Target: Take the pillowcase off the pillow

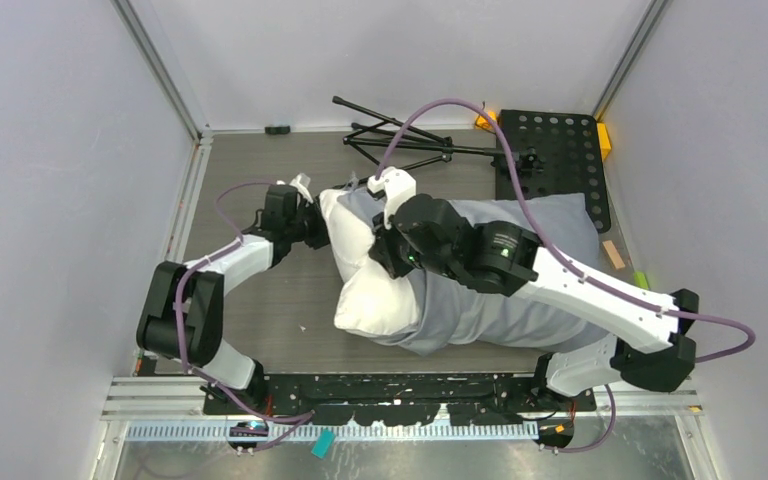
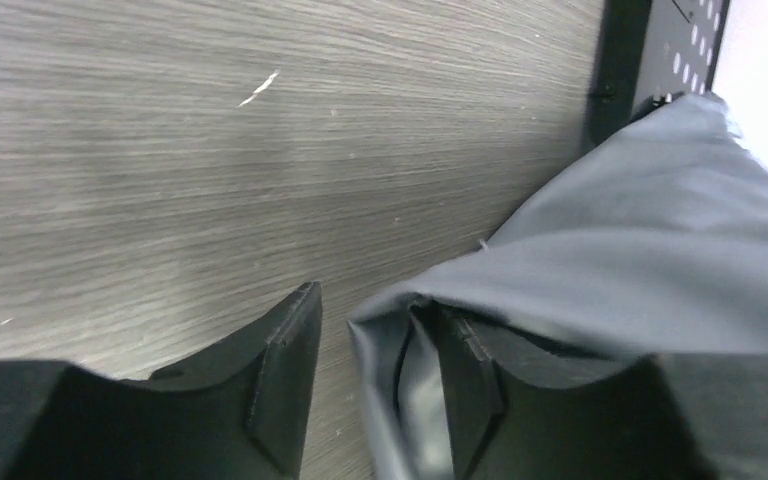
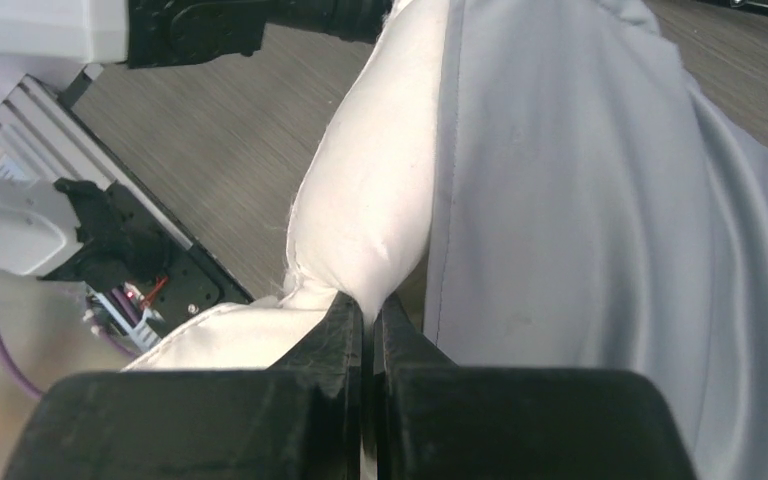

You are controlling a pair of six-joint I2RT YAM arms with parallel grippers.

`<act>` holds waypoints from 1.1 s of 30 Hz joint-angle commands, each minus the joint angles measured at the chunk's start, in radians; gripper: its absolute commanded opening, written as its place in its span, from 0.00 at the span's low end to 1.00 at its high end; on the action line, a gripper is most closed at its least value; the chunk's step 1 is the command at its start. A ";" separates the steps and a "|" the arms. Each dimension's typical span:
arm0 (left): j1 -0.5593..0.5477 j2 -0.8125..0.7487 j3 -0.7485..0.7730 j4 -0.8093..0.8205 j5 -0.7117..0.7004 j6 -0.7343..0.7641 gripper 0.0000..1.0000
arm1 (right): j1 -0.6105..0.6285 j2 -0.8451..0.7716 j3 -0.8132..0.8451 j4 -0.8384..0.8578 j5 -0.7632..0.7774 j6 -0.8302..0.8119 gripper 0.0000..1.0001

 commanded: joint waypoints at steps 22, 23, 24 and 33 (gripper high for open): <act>0.211 -0.711 -0.167 -0.369 0.256 -0.032 1.00 | -0.138 0.173 0.133 -0.043 -0.045 0.011 0.86; 0.212 -0.714 -0.171 -0.382 0.254 -0.024 0.99 | -0.139 0.190 0.133 -0.060 -0.028 0.012 0.86; 0.211 -0.717 -0.176 -0.387 0.261 -0.023 0.98 | -0.138 0.202 0.129 -0.073 -0.013 0.012 0.86; 0.208 -0.685 -0.224 -0.385 0.414 -0.025 0.94 | -0.140 0.318 0.087 -0.037 0.058 0.017 0.75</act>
